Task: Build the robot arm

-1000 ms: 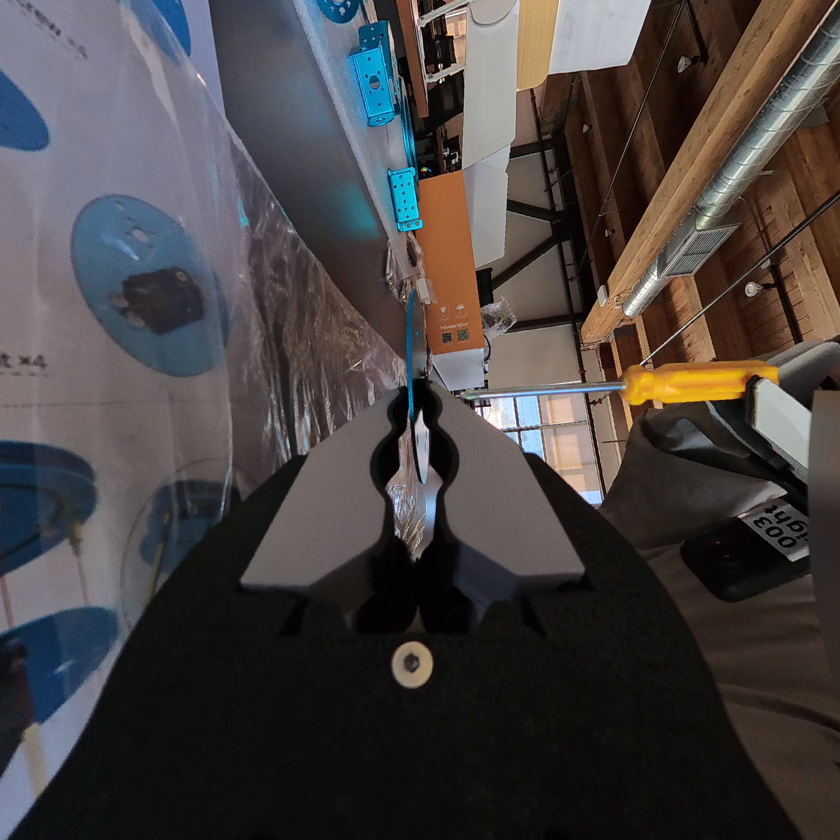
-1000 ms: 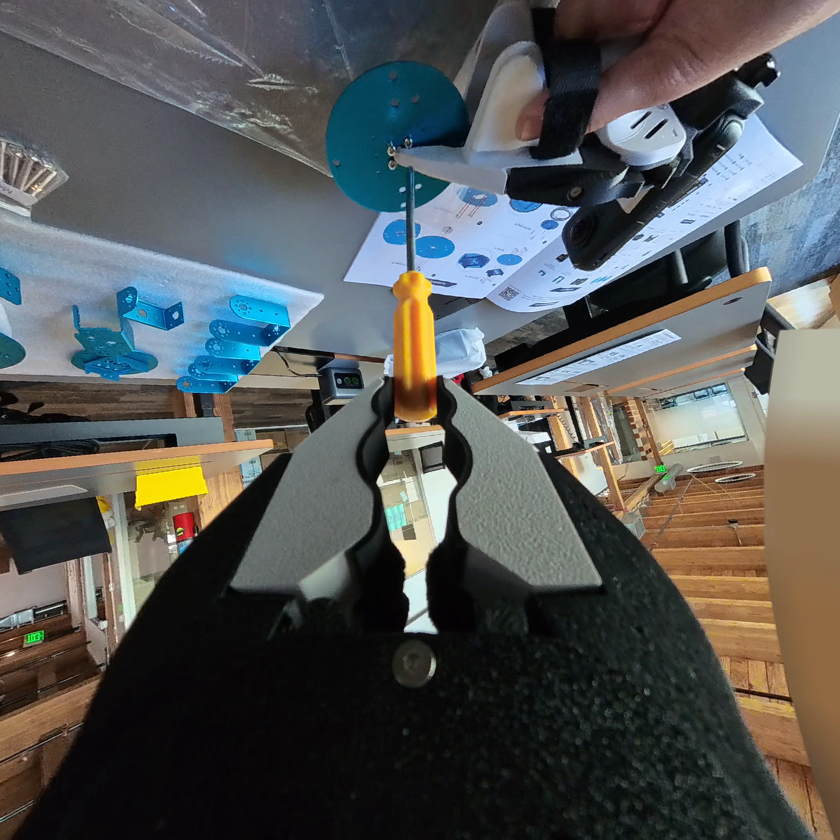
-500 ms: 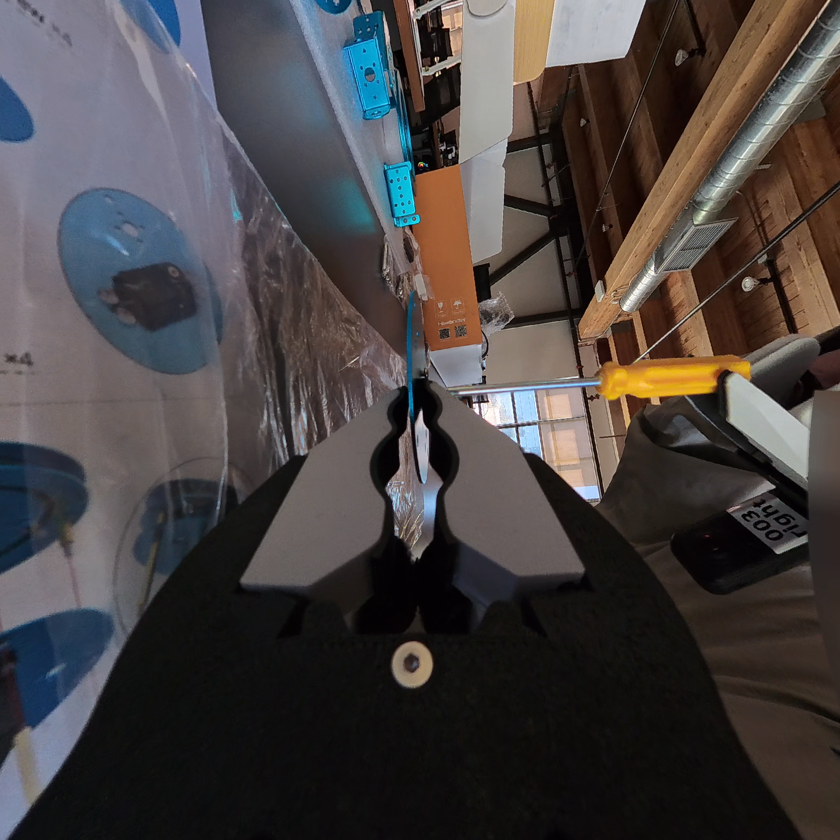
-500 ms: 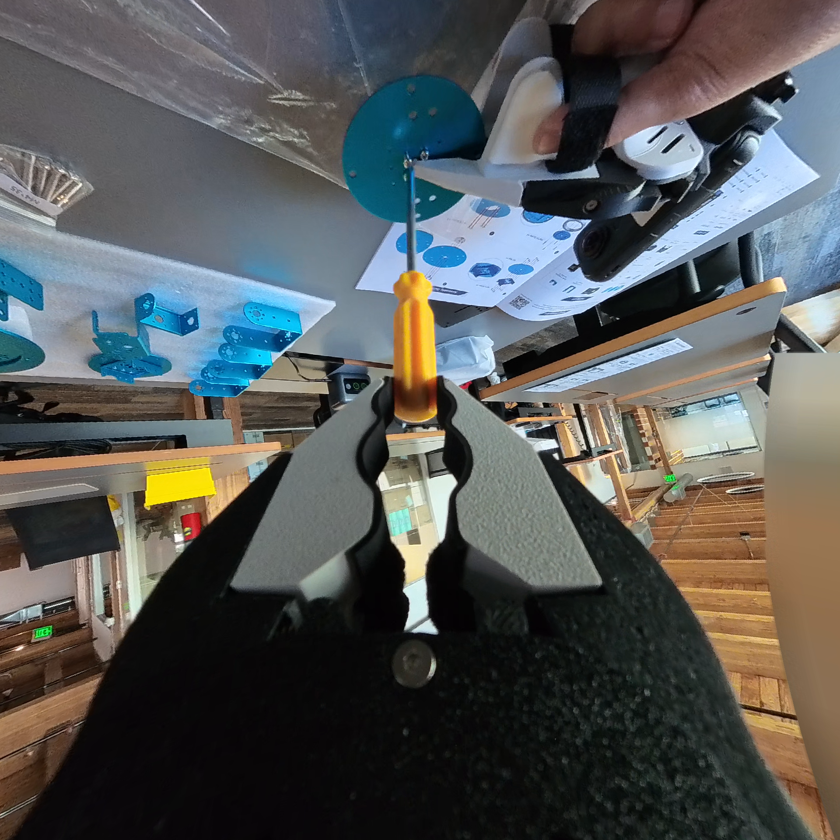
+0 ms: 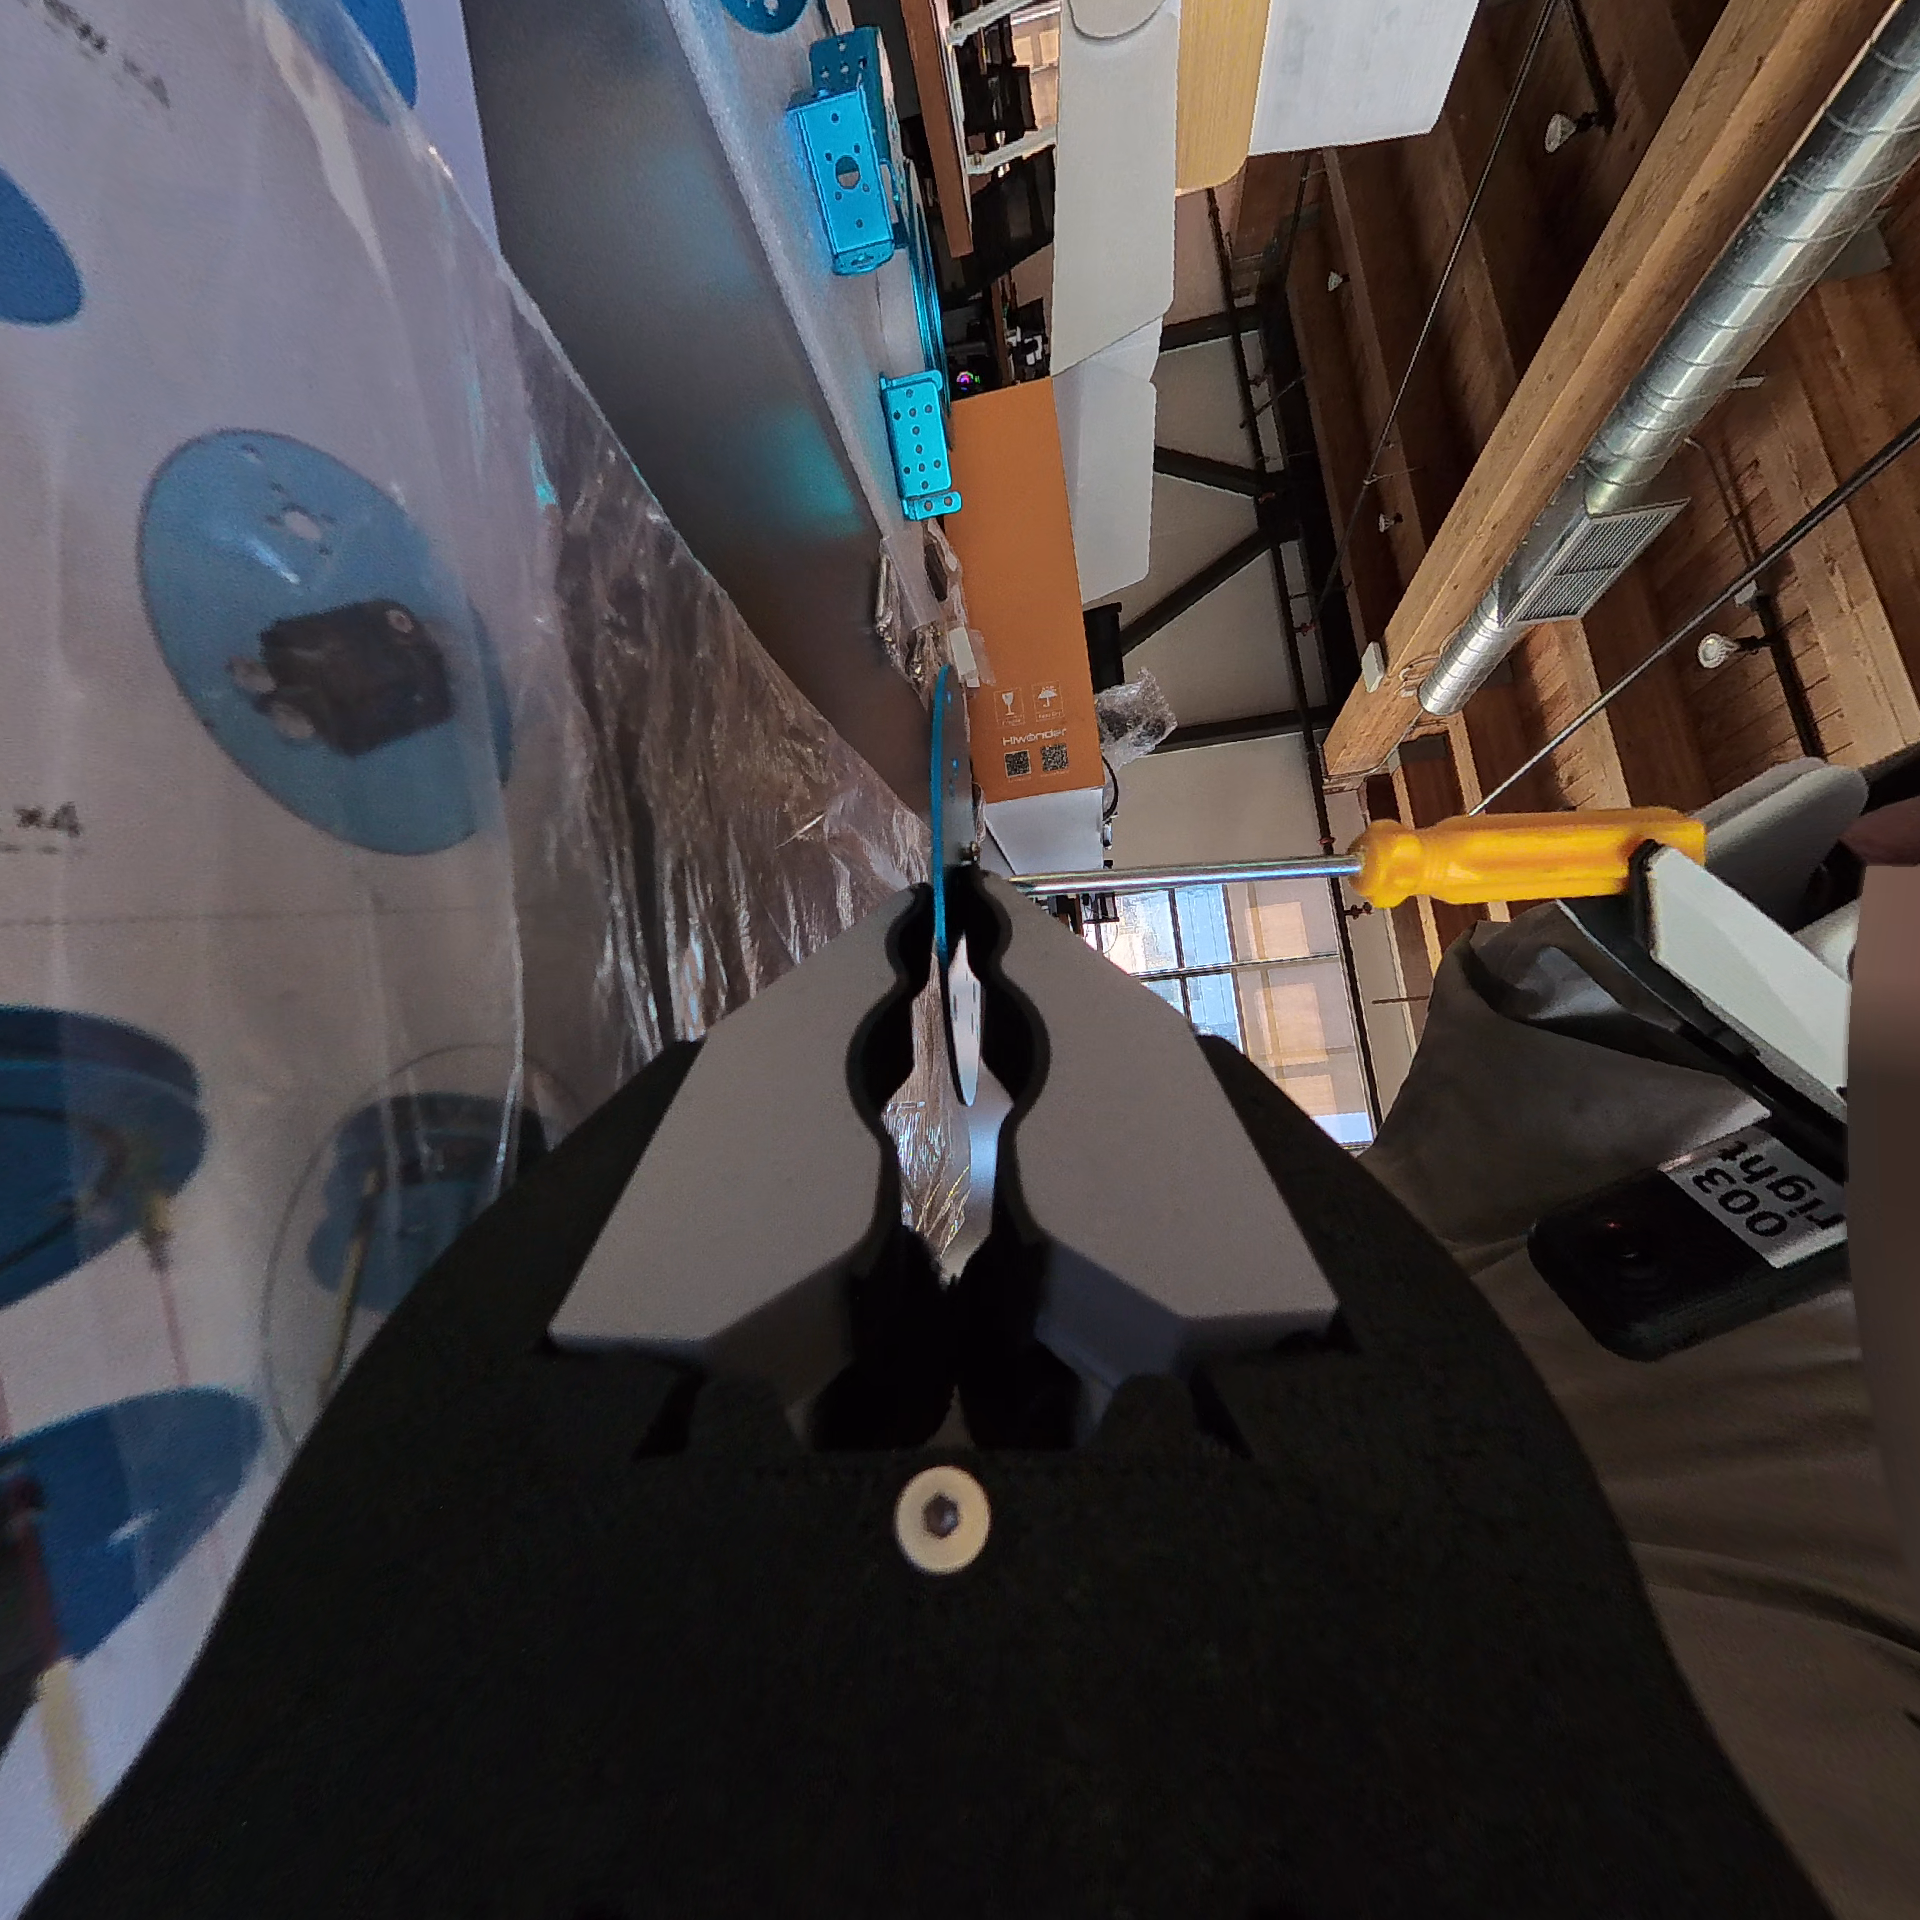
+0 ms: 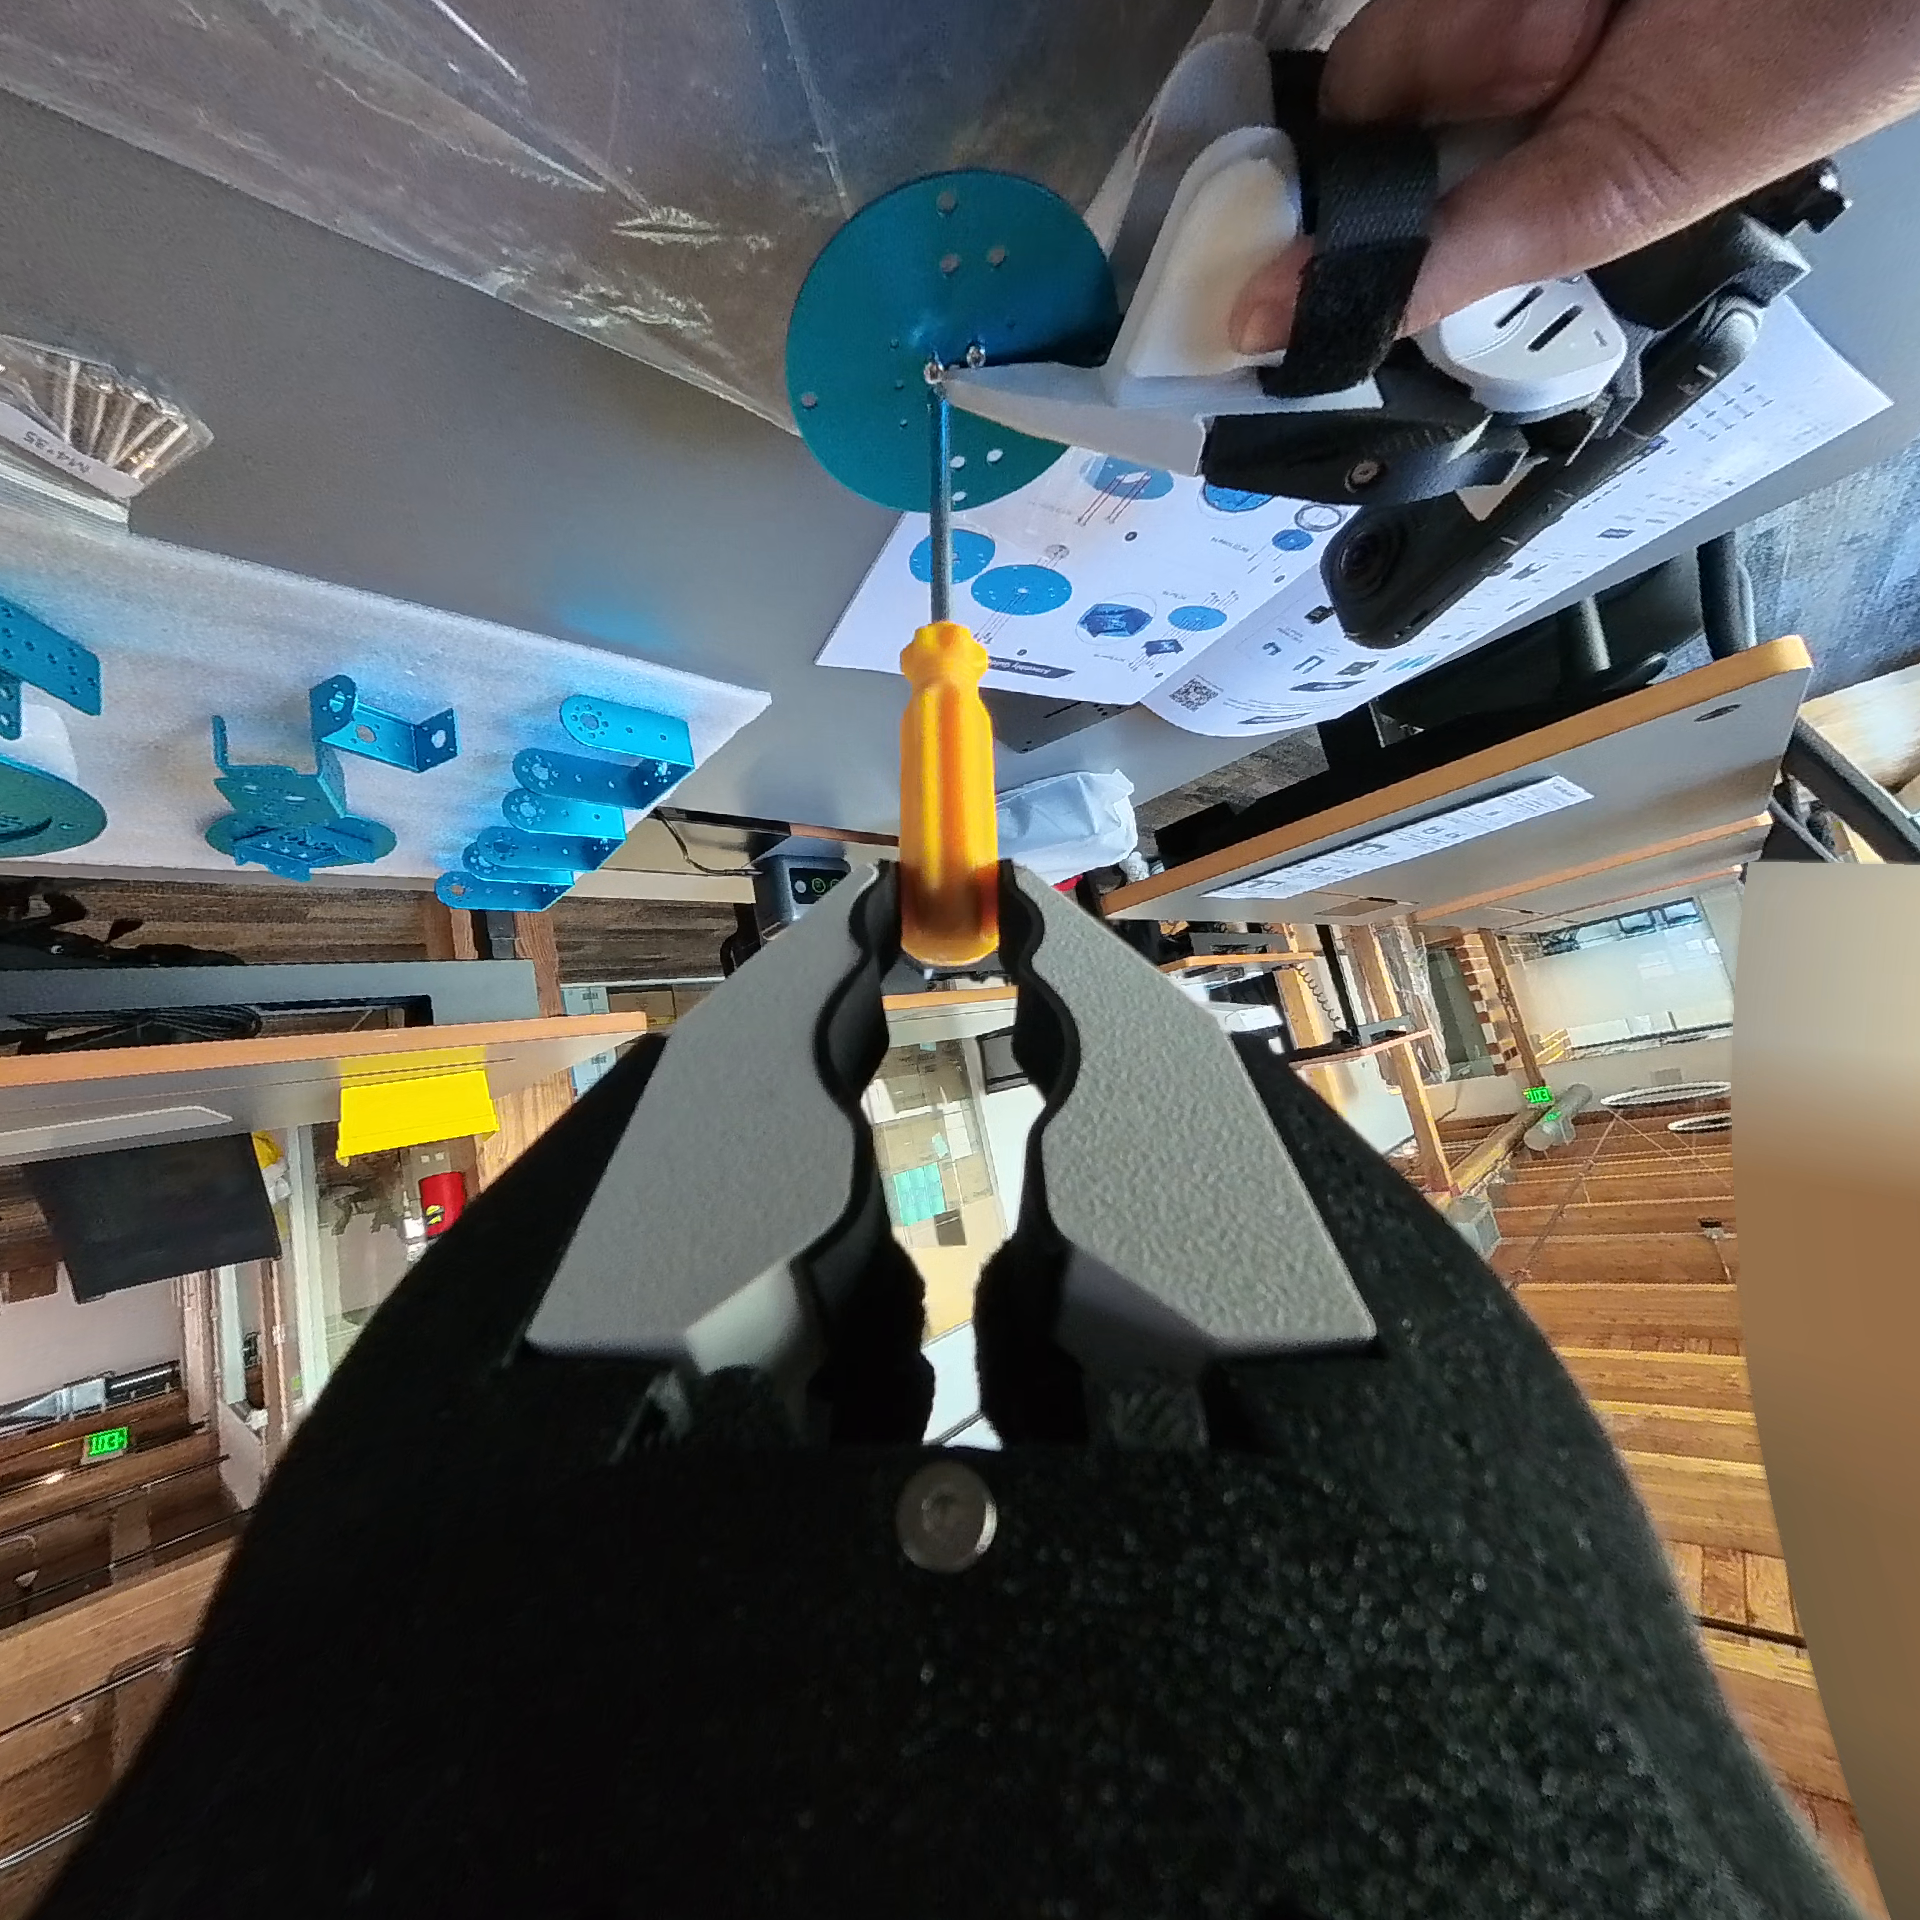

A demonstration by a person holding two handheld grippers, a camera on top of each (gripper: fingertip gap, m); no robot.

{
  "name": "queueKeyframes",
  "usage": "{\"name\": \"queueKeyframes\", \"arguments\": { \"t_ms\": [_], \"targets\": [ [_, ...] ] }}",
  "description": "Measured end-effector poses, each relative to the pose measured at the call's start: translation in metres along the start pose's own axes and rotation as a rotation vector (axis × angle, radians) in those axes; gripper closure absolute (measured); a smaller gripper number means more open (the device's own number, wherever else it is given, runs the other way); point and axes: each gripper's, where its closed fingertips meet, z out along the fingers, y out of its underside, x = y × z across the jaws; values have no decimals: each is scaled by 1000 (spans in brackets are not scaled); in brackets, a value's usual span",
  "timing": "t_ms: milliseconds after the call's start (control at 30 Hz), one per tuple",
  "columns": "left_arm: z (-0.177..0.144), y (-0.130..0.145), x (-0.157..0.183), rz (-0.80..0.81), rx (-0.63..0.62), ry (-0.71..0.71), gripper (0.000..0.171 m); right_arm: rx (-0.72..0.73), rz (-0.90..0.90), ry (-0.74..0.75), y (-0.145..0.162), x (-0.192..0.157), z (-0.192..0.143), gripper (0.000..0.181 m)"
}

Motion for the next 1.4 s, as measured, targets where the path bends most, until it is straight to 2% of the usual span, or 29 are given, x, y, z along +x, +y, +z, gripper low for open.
{"name": "queueKeyframes", "arguments": {
  "t_ms": [1400],
  "targets": [
    [-2, -2, 0, 2, 14, -2, 167, -12, 43, -35, -1, -1, 1, 164]
  ]
}}
